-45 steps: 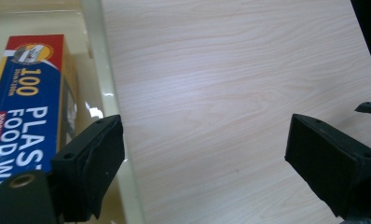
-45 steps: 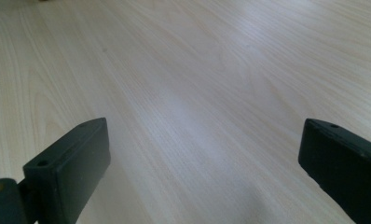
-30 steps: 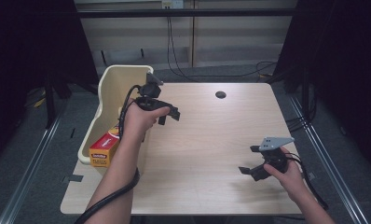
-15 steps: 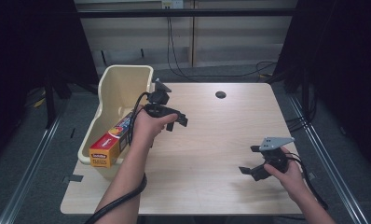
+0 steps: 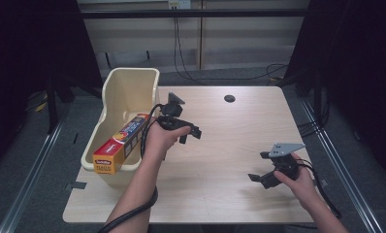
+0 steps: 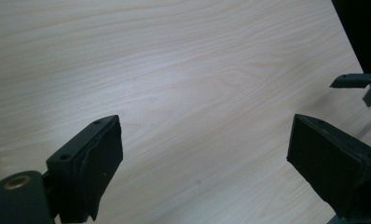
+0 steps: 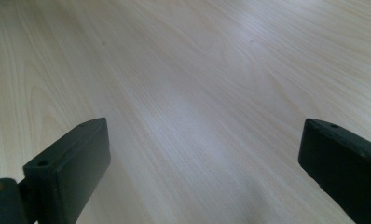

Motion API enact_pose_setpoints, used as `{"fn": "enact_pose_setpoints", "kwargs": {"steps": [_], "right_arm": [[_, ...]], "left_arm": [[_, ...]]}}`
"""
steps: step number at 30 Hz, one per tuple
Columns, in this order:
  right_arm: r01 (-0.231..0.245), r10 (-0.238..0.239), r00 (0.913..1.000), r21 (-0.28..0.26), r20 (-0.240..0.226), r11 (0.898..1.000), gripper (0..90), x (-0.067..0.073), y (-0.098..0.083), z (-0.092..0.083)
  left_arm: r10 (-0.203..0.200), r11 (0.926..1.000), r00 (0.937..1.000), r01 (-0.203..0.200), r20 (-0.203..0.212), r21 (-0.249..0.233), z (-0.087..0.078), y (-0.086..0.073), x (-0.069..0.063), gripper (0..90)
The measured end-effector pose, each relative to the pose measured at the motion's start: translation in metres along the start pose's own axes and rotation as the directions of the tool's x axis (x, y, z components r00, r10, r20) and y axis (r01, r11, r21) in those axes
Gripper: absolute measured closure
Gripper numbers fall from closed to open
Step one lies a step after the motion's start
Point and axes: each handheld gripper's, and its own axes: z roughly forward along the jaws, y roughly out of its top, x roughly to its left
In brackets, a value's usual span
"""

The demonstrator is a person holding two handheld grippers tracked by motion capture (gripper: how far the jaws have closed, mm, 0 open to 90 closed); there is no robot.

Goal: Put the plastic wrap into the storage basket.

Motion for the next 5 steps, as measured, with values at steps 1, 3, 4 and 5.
{"fn": "enact_pose_setpoints", "kwargs": {"steps": [1, 3, 4, 5], "right_arm": [[0.003, -0.003, 1.0000, 0.000, 0.000, 1.000, 2.1, 0.0000, 0.0000, 0.0001], [0.006, -0.006, 0.9999, 0.004, -0.009, 1.000, 2.1, 0.0000, -0.0002, 0.0005], [0.008, -0.008, 0.9999, 0.005, -0.009, 1.000, 2.1, -0.0001, -0.0002, 0.0007], [0.005, -0.005, 1.0000, 0.007, -0.006, 1.000, 2.1, 0.0002, -0.0003, 0.0009]], "left_arm": [[-0.001, 1.0000, 1.0000, 0.001, 0.001, -0.005, 0.0016, -0.0007, -0.0001, 10.1], [0.002, 1.0000, 1.0000, -0.002, 0.008, 0.000, 0.0048, -0.0024, -0.0008, 10.1], [0.001, 1.0000, 1.0000, -0.001, 0.009, 0.001, 0.0063, -0.0034, -0.0009, 10.1], [0.006, 1.0000, 1.0000, -0.006, 0.006, 0.001, 0.0082, -0.0044, -0.0013, 10.1]]}}
